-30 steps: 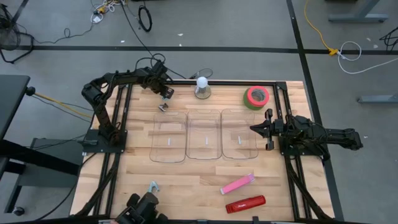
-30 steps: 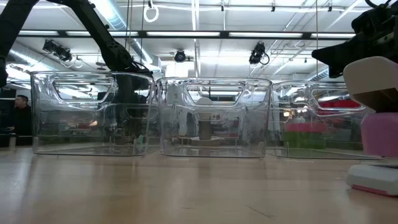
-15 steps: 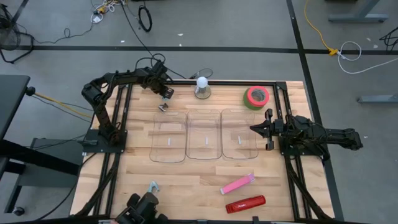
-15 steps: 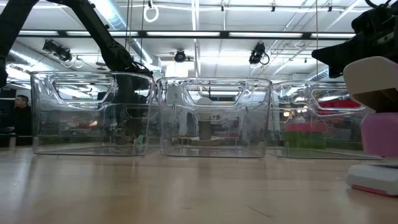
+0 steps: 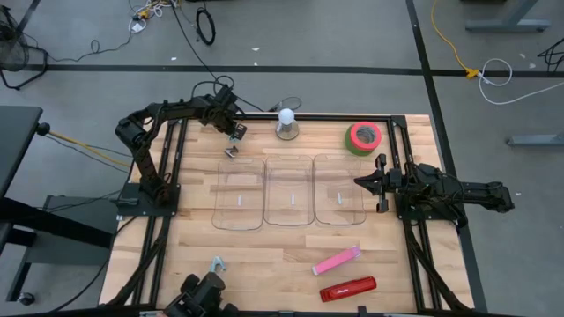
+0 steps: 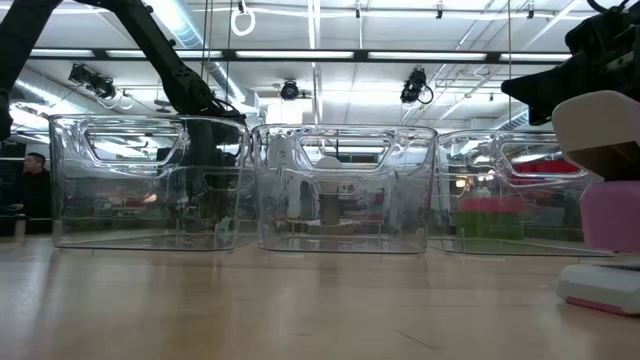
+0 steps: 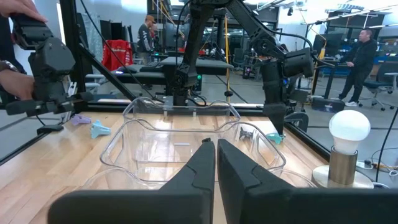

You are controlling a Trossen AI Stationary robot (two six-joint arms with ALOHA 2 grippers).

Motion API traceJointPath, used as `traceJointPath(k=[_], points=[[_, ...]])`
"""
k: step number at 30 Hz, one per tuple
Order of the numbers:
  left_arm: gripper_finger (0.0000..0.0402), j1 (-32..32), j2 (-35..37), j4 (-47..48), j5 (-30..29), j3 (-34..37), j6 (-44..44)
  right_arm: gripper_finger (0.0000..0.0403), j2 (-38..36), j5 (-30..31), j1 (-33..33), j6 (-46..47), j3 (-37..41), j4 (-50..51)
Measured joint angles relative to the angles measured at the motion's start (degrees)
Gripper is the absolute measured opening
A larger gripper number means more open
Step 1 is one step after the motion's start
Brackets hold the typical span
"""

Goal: Pick and place Stapler, Stapler remover, tape
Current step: Put the top blue staple remover into the left transparent bin

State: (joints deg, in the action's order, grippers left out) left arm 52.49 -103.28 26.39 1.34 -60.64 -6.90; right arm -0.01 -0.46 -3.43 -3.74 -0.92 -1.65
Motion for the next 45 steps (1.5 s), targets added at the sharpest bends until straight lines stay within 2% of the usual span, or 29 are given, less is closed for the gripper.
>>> traceJointPath(k=[13,25,35,45], points=[[0.0005,0.0,3.0,0.6,0.3,0.0,0.8,0.0022,0.0,0.0,0.0,0.0,0.0,0.0],[0.0003,-1.1,11.6,3.8,1.2,0.1,0.0,0.0022,0.0,0.0,0.0,0.0,0.0,0.0],[0.0004,-5.9,19.5,4.9,6.0,0.1,-0.4,0.0022,0.0,0.0,0.0,0.0,0.0,0.0],[0.0004,-11.3,24.2,5.3,6.5,0.1,-0.4,0.0022,0.0,0.0,0.0,0.0,0.0,0.0]])
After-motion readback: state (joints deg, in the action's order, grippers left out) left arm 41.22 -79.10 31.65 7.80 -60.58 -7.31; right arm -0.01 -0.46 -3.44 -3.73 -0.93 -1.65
